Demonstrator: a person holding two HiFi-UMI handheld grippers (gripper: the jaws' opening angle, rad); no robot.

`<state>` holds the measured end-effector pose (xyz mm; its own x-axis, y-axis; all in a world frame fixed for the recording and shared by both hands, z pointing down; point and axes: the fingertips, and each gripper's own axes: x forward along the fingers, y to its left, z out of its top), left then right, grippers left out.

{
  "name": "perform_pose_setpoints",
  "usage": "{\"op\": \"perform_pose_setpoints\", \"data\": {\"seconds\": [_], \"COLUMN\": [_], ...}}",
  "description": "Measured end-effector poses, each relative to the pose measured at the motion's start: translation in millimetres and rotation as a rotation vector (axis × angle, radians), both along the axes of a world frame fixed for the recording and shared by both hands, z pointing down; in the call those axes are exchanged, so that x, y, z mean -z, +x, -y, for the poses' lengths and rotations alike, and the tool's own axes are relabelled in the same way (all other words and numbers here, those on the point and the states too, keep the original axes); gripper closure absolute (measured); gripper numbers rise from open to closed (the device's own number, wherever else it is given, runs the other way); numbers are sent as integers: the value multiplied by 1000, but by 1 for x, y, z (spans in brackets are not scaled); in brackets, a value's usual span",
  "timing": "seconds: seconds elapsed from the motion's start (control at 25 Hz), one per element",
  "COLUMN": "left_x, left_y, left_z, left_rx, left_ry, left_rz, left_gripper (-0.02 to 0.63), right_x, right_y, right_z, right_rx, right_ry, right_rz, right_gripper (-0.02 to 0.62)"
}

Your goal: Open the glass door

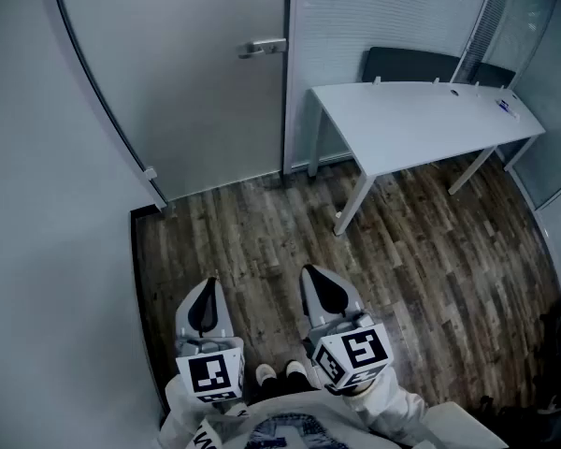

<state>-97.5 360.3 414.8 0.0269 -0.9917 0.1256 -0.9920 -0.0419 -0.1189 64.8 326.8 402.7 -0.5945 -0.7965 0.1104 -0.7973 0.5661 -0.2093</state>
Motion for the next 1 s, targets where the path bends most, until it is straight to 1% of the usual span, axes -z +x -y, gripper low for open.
{"op": "perform_pose_setpoints", "data": {"seconds": [0.24,0.52,0.8,1.0], "left_x": [-1,4,7,5], "left_y": [9,26,46,46], "left_z": [6,8,0,7], "left_rx": [-10,-11,-6,-13], "left_ry": [-4,11,29,29], "left_rz": [1,29,39,44], "left_gripper": [603,603,603,603], "right_x": [1,7,8,6], "right_y": [9,34,58,57], "right_z": [4,6,1,5], "right_rx": [-5,-22,-26,-20], "right_ry": [6,8,24,22], "right_rz": [16,86,89,84], "right_gripper": [594,592,592,592]}}
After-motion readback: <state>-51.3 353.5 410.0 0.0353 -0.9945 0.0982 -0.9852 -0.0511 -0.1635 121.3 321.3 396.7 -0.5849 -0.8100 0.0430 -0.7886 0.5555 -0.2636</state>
